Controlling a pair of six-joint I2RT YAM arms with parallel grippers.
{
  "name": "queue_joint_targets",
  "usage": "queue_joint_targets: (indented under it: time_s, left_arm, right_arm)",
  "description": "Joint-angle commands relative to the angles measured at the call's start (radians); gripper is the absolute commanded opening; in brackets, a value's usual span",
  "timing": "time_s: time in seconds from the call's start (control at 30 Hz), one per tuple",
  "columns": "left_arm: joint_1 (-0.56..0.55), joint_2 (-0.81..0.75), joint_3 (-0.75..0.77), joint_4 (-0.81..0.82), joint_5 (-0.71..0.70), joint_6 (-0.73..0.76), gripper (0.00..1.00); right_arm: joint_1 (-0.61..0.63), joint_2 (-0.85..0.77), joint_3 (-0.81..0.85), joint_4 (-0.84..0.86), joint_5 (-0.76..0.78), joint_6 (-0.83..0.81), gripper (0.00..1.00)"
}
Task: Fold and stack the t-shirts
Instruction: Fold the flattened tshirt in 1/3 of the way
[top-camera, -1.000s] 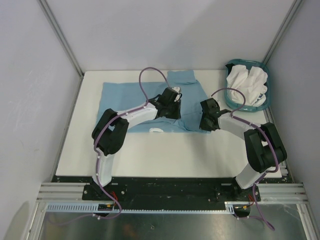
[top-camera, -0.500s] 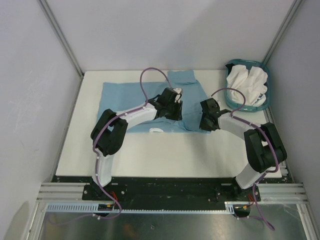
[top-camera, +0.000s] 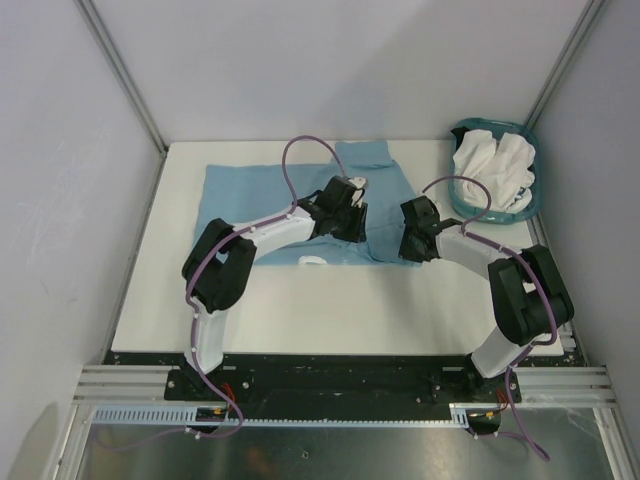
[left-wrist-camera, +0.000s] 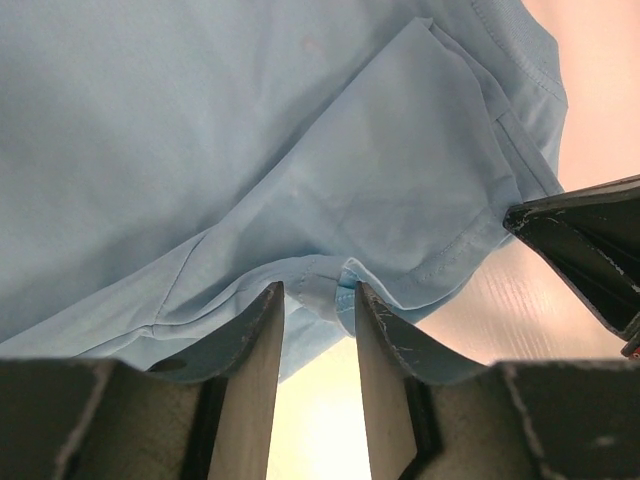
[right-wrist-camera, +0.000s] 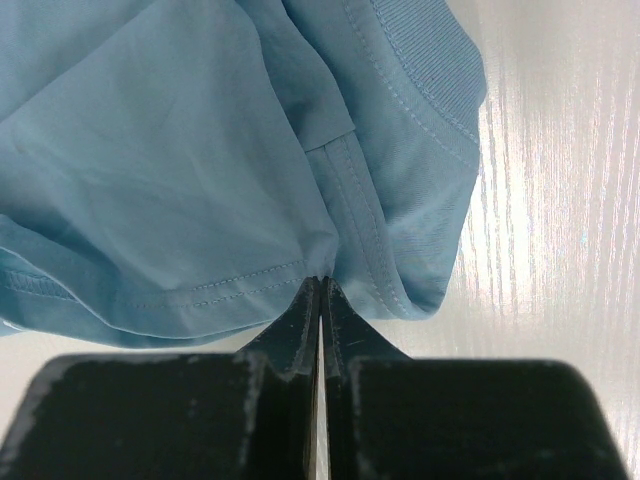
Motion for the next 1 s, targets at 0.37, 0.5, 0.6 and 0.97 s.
queue_joint_targets:
  time_s: [0.37, 0.5, 0.6, 0.97]
  left_arm:
    - [-0.012, 0.004, 0.018, 0.013, -0.058, 0.019, 0.10]
    - [-0.013, -0.001, 0.017, 0.012, -0.076, 0.018, 0.01]
    - [-0.014, -0.008, 0.015, 0.013, -0.097, 0.015, 0.00]
    - [-0.013, -0.042, 0.035, 0.016, -0.253, -0.020, 0.00]
  right_arm:
    - [0.005, -0.030, 0.012, 0.004, 0.010, 0.002, 0.00]
    - [0.004, -0.032, 0.012, 0.003, 0.010, 0.003, 0.00]
    - [0.004, -0.039, 0.012, 0.003, 0.010, 0.003, 0.00]
    - [-0.026, -0.085, 0.075, 0.064, 0.009, -0.007, 0.00]
